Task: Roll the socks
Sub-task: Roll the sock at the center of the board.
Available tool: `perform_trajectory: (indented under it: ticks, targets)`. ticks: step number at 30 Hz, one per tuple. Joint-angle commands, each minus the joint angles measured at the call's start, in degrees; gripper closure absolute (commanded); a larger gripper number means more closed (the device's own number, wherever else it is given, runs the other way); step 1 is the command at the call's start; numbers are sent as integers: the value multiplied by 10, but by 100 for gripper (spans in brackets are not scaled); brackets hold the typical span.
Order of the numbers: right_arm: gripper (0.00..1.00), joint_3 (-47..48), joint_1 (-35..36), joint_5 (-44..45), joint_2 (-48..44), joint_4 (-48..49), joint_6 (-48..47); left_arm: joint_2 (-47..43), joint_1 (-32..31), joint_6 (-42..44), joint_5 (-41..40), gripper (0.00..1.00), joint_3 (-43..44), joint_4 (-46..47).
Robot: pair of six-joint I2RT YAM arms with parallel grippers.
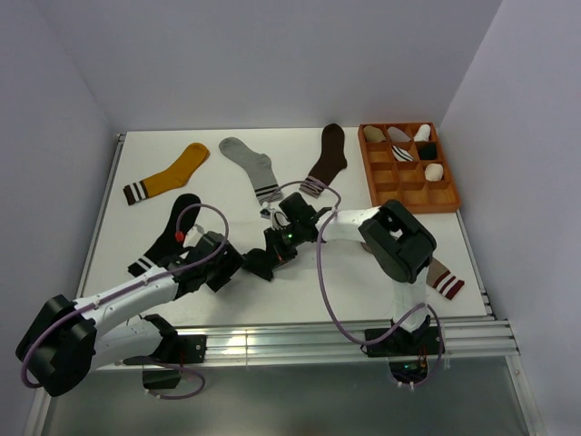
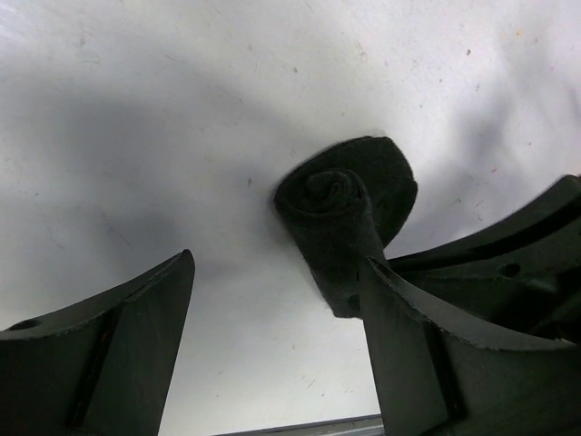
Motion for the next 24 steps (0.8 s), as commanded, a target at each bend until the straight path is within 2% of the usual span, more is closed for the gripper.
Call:
perform_trajectory:
  ticks: [1, 10, 19, 23, 24]
  targets:
    - [100, -16, 0, 19, 53, -41, 21, 1, -8, -18, -5, 23, -8, 59]
    - [100, -36, -24, -46, 68, 11, 78, 61, -11, -4, -4, 29, -7, 108]
    - [100, -36, -38, -57, 80, 29, 98, 131, -10, 6, 11, 39, 14, 112]
    - [100, -39, -40, -48, 82, 32, 102, 158, -10, 9, 19, 48, 28, 95]
    - [100, -39, -40, -41, 82, 33, 101, 167, -11, 9, 20, 54, 30, 86]
